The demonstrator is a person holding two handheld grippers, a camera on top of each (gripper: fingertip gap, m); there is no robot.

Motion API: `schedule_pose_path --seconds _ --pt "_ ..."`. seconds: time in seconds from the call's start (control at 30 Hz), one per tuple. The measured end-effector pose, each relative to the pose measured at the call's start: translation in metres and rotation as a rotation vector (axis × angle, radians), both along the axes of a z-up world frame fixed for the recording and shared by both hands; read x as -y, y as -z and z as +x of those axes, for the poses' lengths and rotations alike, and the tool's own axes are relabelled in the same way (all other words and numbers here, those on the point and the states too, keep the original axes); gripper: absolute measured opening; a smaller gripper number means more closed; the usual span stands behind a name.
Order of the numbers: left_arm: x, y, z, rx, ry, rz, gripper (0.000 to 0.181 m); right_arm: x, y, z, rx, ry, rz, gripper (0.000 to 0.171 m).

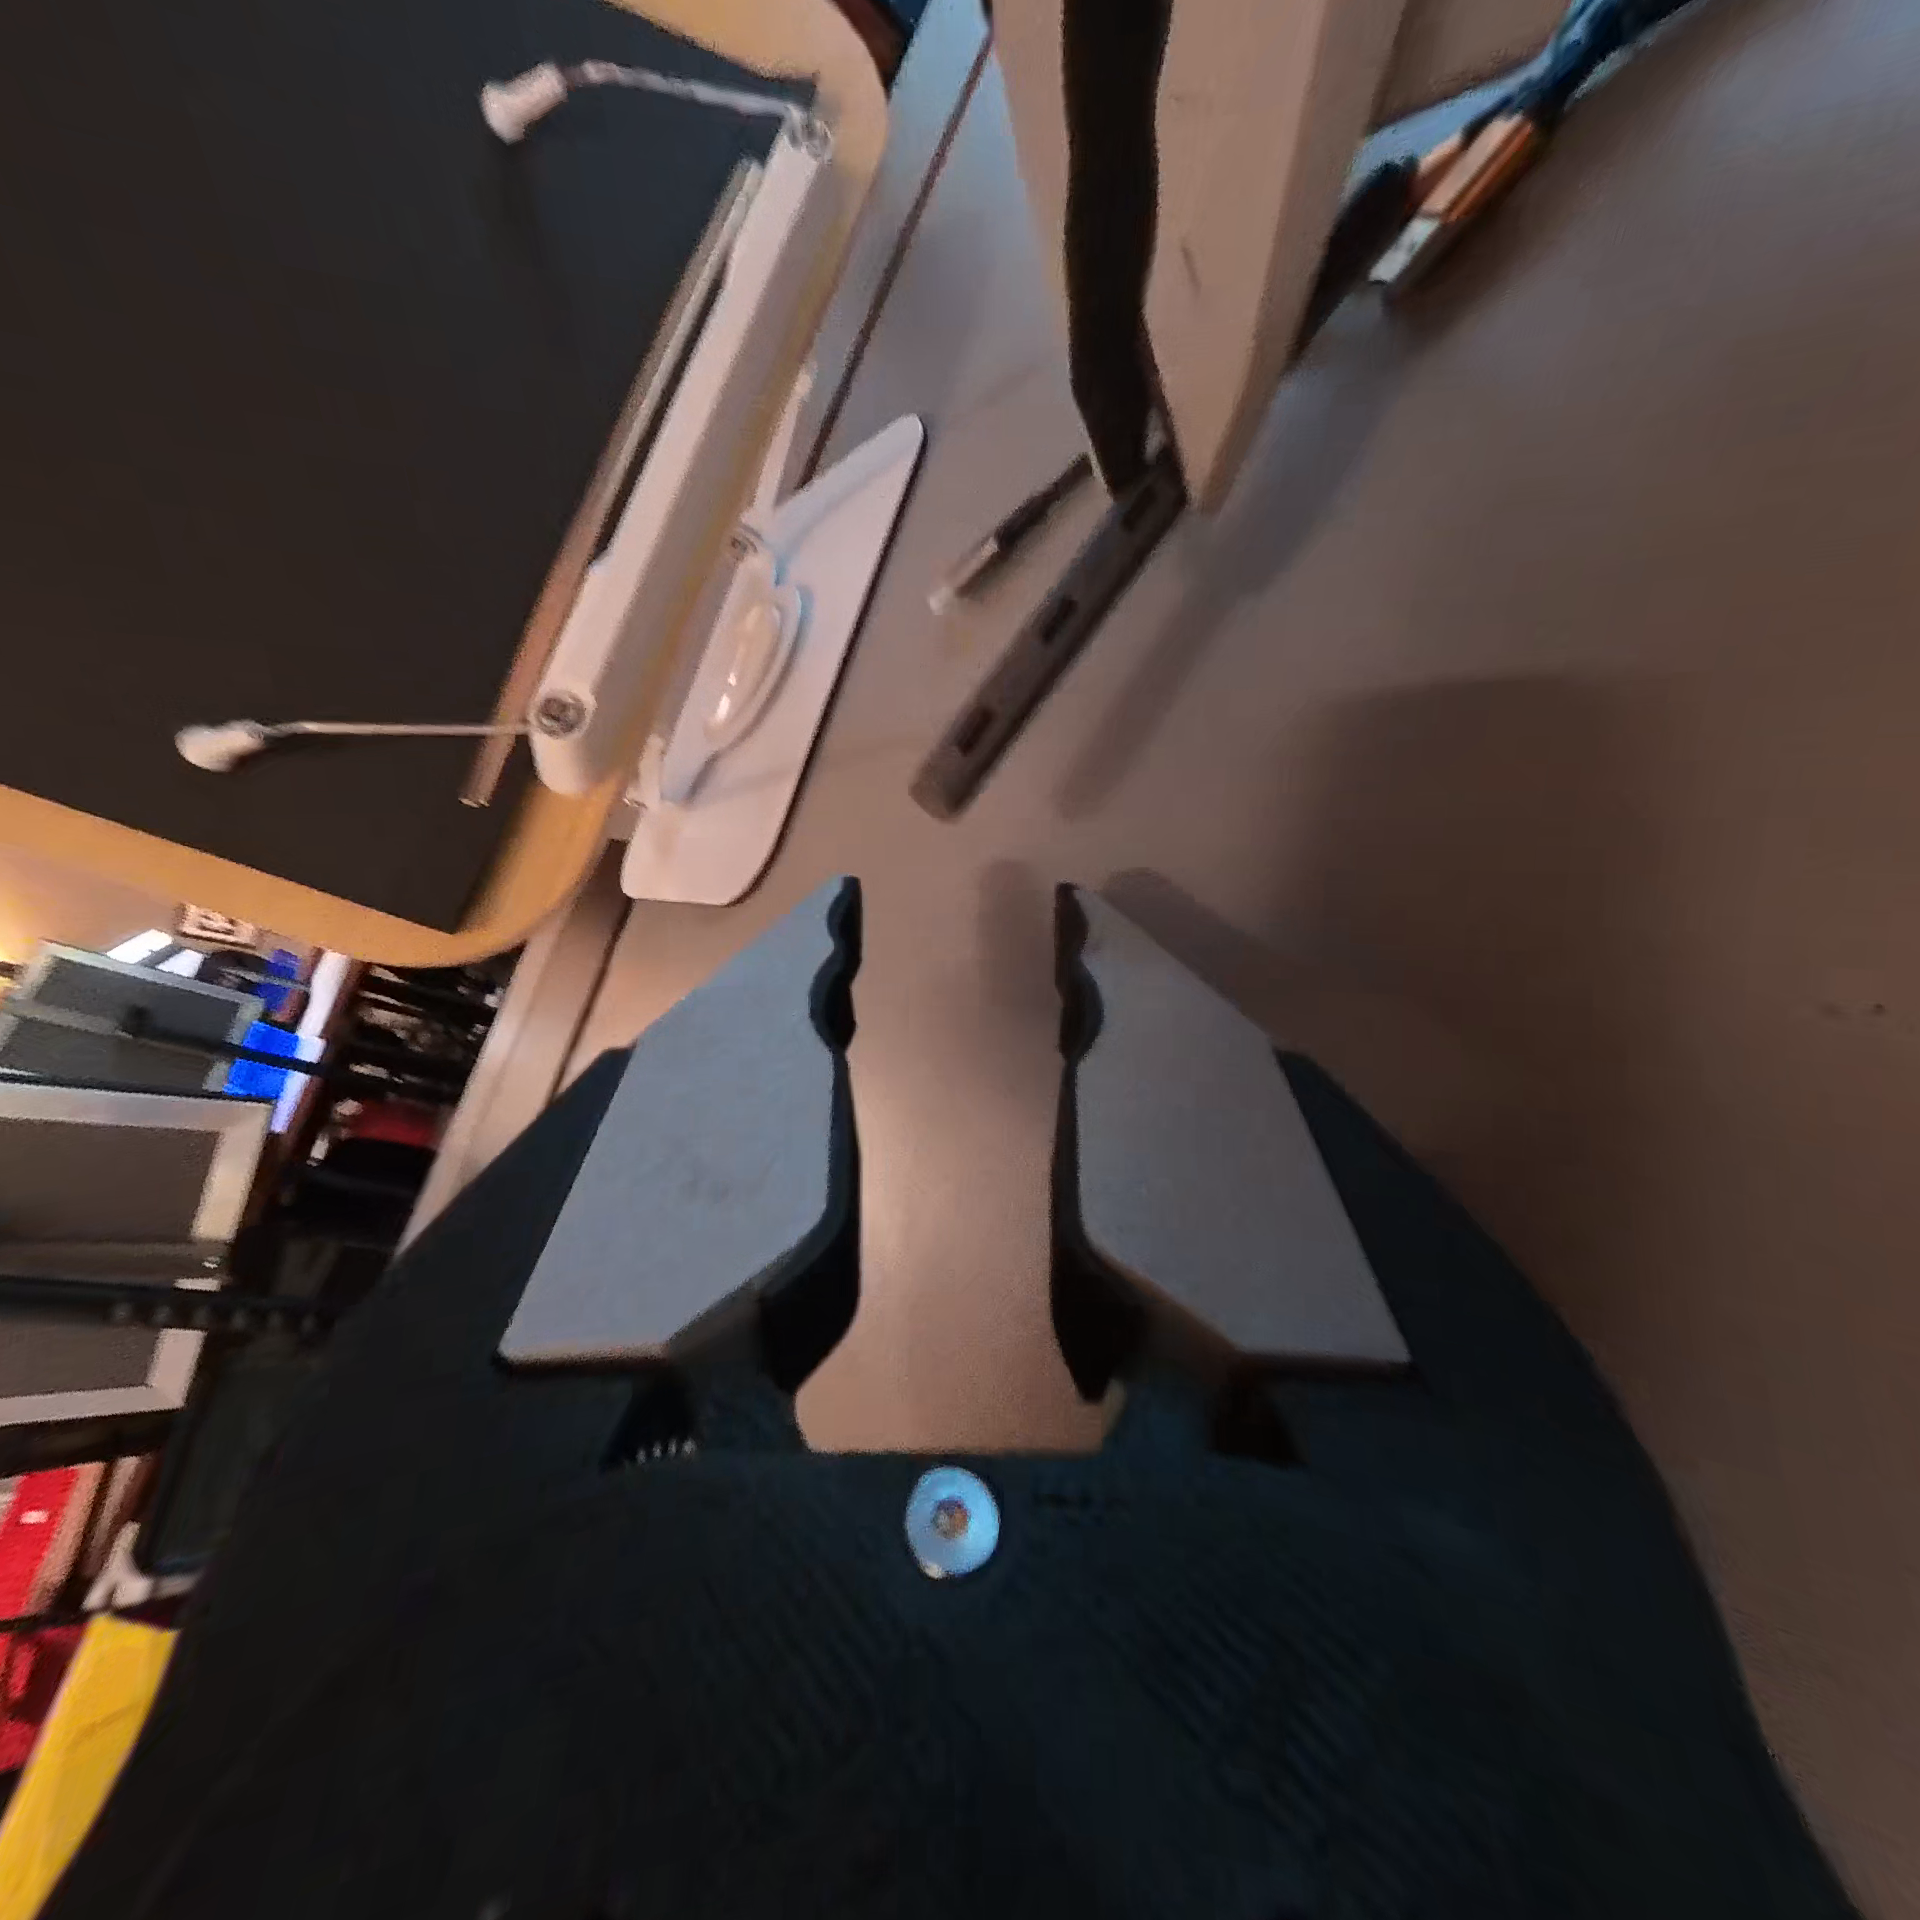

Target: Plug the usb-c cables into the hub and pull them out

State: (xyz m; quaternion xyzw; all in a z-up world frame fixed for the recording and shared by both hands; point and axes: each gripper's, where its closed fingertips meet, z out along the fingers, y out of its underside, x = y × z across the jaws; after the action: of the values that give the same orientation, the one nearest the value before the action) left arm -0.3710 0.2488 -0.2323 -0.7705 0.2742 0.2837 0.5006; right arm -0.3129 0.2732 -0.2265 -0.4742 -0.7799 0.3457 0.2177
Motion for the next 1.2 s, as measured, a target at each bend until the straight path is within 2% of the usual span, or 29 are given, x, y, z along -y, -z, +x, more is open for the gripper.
schedule_pose_path --seconds 0.03,0.13,0.23,0.33,0.43,0.5,0.63,0.73,0.83,1.0,1.1,1.2 --pt "-0.001 -0.005 0.002 -0.022 0.005 0.028 0.038 0.005 0.002 0.003 0.009 -0.037 0.003 0.018" --pt "0.001 -0.011 0.025 -0.062 0.106 0.057 0.038 0.013 0.005 0.007 0.021 -0.100 0.017 0.018" --pt "0.005 -0.007 0.048 -0.153 0.204 0.053 0.013 0.022 0.001 0.011 -0.003 -0.164 0.002 0.018" --pt "0.004 -0.005 0.050 -0.173 0.203 0.020 0.009 0.019 -0.004 0.011 -0.047 -0.168 0.022 0.016" --pt "0.003 -0.012 0.046 -0.150 0.176 0.014 0.009 0.014 -0.008 0.006 -0.084 -0.136 0.034 0.020" --pt "0.003 -0.017 0.046 -0.153 0.174 0.035 0.008 0.004 0.000 0.004 -0.062 -0.099 0.104 0.025" --pt "0.003 -0.015 0.050 -0.150 0.185 0.027 0.008 -0.001 0.004 0.002 -0.103 -0.109 0.252 0.023" --pt "0.005 -0.015 0.053 -0.016 0.220 0.032 0.007 0.001 0.000 0.002 -0.163 -0.145 0.366 0.015" --pt "0.009 -0.021 0.067 0.131 0.293 0.060 0.007 0.019 -0.003 0.004 -0.265 -0.260 0.419 0.010" --pt "0.007 -0.014 0.058 0.031 0.257 0.045 0.011 0.029 -0.003 0.007 -0.306 -0.326 0.432 0.008" --pt "0.009 -0.011 0.053 0.058 0.259 0.026 0.014 0.032 -0.007 0.007 -0.327 -0.332 0.434 0.008" --pt "0.009 -0.012 0.054 0.065 0.256 0.007 0.007 0.026 -0.011 0.002 -0.359 -0.291 0.452 0.011"
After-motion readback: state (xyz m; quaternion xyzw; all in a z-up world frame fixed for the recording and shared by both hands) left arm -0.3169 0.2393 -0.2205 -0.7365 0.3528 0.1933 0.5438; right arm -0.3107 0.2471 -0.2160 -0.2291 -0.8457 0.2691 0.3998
